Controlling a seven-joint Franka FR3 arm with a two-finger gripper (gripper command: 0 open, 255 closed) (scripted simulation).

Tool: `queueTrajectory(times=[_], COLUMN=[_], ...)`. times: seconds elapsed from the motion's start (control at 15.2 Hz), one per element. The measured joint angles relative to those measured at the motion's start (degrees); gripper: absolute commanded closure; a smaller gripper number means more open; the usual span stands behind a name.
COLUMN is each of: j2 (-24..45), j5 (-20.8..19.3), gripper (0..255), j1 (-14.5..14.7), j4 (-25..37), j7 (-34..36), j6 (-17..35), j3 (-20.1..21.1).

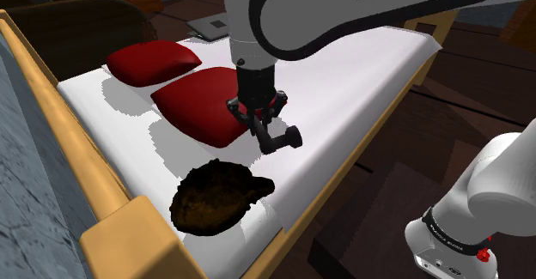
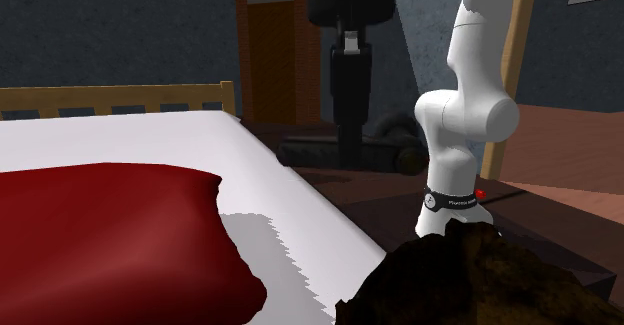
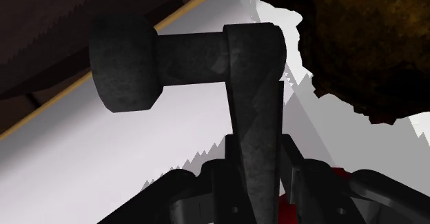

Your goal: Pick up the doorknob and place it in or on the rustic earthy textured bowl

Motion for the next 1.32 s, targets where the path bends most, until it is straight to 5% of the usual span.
queueTrajectory(times=[0.73, 1.32], j2=[4.2, 22.0], j5=[-2.1, -12.7], gripper=[255, 255], j1=[1.6, 11.5], j4=[9.9, 28.7], j7=[5.1, 20.9], j6=[-6.0, -10.1], j3=[2.5, 8.3])
